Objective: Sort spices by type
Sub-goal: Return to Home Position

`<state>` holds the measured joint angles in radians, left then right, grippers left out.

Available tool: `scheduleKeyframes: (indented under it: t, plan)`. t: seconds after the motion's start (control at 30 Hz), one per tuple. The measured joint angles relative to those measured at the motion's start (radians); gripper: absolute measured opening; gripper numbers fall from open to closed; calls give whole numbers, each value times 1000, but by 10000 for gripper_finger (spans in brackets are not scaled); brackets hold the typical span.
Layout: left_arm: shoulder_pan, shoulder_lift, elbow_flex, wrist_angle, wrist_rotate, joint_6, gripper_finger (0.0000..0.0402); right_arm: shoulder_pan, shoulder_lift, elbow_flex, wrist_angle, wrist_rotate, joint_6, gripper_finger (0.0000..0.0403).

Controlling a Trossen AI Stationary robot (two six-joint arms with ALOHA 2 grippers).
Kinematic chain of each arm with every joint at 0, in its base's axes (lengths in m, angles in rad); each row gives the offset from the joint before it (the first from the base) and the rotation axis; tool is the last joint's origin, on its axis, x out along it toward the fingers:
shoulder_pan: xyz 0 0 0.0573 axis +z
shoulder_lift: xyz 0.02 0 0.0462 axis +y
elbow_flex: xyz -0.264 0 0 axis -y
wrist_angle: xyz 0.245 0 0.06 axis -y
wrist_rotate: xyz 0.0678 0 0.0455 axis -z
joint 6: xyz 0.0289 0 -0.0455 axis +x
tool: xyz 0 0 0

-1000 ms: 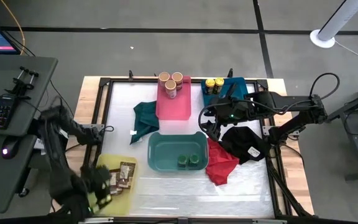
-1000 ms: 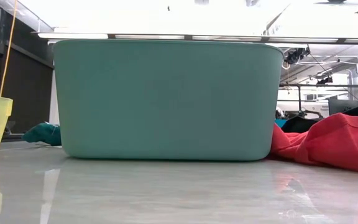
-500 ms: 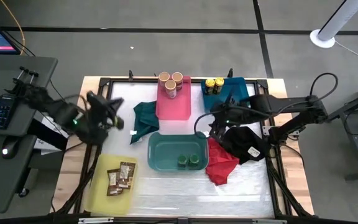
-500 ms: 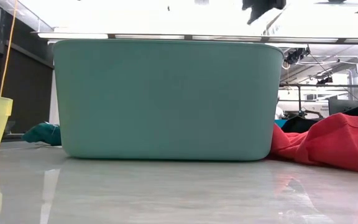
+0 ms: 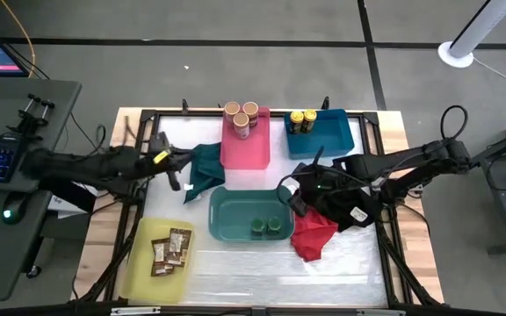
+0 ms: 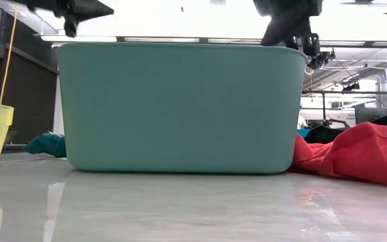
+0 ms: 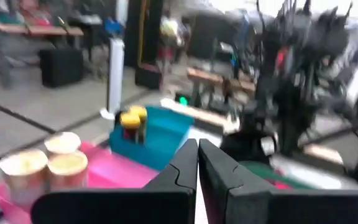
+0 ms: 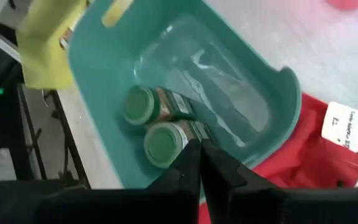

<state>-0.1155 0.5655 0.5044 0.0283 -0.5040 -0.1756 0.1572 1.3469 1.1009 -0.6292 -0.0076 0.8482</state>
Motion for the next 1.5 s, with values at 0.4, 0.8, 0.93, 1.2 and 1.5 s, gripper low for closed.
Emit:
scheduleKeyframes:
  t: [0.4,0.8,0.93,1.2,1.5]
  plan:
    - [495,-28,-152,106,727,-117,0,1,-1,-1,25,42,133,1]
    - [176,-171,-200,126,225,-202,0,-41,-1,-4,-42,36,11,1]
    - [30,-113,-323,380,86,-207,0,-90,-1,-4,-40,-17,-76,0]
    - [31,-141,-355,306,146,-111,0,-126,0,-4,-32,-110,-134,0]
    - [108,-238,-402,123,270,-151,0,-66,0,-4,5,-102,-95,0]
